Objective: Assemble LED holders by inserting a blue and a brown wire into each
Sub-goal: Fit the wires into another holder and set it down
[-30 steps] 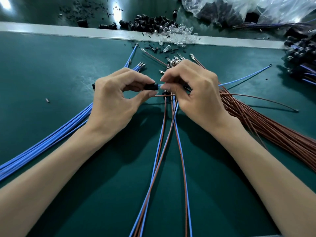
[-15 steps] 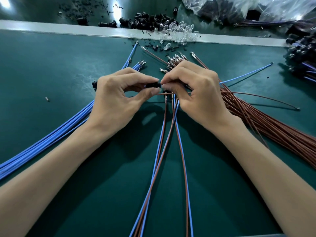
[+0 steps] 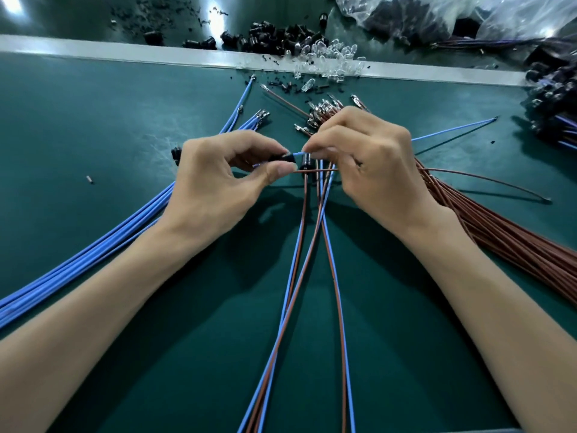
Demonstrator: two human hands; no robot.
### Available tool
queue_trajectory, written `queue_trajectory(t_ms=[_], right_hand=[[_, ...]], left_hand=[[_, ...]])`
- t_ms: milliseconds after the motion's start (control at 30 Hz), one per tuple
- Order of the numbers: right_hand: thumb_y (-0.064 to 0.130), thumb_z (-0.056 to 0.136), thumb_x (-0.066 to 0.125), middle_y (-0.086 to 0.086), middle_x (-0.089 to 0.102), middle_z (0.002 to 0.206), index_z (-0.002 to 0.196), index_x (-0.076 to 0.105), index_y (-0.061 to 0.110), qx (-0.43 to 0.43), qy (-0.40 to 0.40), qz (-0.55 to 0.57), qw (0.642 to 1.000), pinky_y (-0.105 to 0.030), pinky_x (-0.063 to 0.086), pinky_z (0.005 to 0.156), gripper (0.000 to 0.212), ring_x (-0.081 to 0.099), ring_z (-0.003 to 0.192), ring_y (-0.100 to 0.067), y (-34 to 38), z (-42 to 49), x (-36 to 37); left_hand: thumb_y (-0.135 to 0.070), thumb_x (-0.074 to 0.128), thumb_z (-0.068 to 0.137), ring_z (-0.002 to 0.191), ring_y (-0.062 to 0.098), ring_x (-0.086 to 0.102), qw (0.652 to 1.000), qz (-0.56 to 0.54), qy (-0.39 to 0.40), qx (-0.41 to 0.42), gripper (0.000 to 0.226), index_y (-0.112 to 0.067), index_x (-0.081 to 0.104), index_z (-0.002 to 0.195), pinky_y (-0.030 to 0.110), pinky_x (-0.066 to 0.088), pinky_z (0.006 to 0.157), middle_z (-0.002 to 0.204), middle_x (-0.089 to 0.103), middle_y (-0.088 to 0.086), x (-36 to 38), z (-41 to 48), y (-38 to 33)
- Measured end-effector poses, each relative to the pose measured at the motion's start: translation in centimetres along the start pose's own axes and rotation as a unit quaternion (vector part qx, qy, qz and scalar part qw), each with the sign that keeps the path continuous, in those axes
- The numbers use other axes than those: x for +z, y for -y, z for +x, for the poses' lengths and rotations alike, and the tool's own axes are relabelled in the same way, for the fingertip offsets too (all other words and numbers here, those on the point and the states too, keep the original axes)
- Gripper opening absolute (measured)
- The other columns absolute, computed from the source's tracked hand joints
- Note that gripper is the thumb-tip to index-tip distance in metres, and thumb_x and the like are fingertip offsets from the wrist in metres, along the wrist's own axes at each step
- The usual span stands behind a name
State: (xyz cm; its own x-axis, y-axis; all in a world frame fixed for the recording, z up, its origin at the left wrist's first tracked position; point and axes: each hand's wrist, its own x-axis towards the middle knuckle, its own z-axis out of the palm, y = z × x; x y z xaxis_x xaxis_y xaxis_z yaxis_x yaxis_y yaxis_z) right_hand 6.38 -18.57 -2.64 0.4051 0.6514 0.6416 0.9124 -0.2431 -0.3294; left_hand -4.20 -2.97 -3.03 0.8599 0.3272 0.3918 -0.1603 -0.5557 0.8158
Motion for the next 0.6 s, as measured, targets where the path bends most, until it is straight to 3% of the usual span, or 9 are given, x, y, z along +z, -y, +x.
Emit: queue_trajectory(t_ms=[133, 233, 300, 433, 600], right_hand=[[-0.003, 0.085, 0.066, -0.013, 0.066, 0.086, 0.093, 0.071, -0.002, -0.027, 0.022, 0.012, 0.999, -0.022, 0.048, 0.073, 0.009, 0.062, 0.076, -0.021, 0.5, -0.1, 0.2], [0.009, 0.086, 0.068, -0.01, 0.066, 0.092, 0.104, 0.067, 0.0, -0.005, 0.048, 0.007, 0.999, -0.034, 0.052, 0.078, 0.02, 0.063, 0.081, -0.023, 0.6, -0.2, 0.0], [0.006, 0.084, 0.068, -0.01, 0.066, 0.091, 0.1, 0.068, 0.0, 0.008, 0.042, -0.012, 0.999, -0.042, 0.053, 0.076, 0.017, 0.064, 0.081, -0.026, 0.1, -0.2, -0.4], [-0.001, 0.085, 0.065, -0.013, 0.067, 0.085, 0.088, 0.07, -0.002, 0.0, 0.019, -0.007, 1.0, -0.046, 0.052, 0.071, 0.006, 0.064, 0.075, -0.03, 0.0, -0.2, -0.4], [0.007, 0.084, 0.069, -0.01, 0.067, 0.093, 0.101, 0.068, 0.001, -0.017, 0.035, -0.02, 0.999, -0.044, 0.051, 0.079, 0.018, 0.064, 0.086, -0.027, 0.7, -0.2, 0.2]], left_hand=[[-0.026, 0.07, 0.082, 0.073, 0.003, 0.061, 0.996, 0.068, 0.008, 0.049, 0.017, -0.014, 0.074, 0.094, 0.011, 0.043, 0.072, 0.082, 0.066, -0.013, 0.0, -0.2, -0.1], [-0.021, 0.069, 0.085, 0.076, 0.004, 0.064, 0.999, 0.046, -0.028, 0.01, 0.009, -0.021, 0.072, 0.094, 0.016, 0.048, 0.074, 0.08, 0.067, -0.015, -0.1, -0.1, 0.0], [-0.02, 0.069, 0.086, 0.074, -0.003, 0.065, 0.999, 0.027, -0.04, -0.01, 0.009, -0.025, 0.07, 0.093, 0.013, 0.047, 0.073, 0.078, 0.068, -0.015, -0.2, 0.0, 0.1], [-0.028, 0.073, 0.081, 0.072, 0.002, 0.065, 0.999, 0.023, -0.038, -0.013, 0.013, -0.023, 0.069, 0.093, 0.013, 0.047, 0.073, 0.076, 0.07, -0.008, 0.0, -0.2, -0.2], [-0.028, 0.075, 0.079, 0.071, 0.0, 0.065, 0.998, 0.029, -0.046, -0.017, 0.015, -0.016, 0.072, 0.087, 0.01, 0.047, 0.073, 0.077, 0.068, -0.013, -0.1, -0.2, -0.3]])
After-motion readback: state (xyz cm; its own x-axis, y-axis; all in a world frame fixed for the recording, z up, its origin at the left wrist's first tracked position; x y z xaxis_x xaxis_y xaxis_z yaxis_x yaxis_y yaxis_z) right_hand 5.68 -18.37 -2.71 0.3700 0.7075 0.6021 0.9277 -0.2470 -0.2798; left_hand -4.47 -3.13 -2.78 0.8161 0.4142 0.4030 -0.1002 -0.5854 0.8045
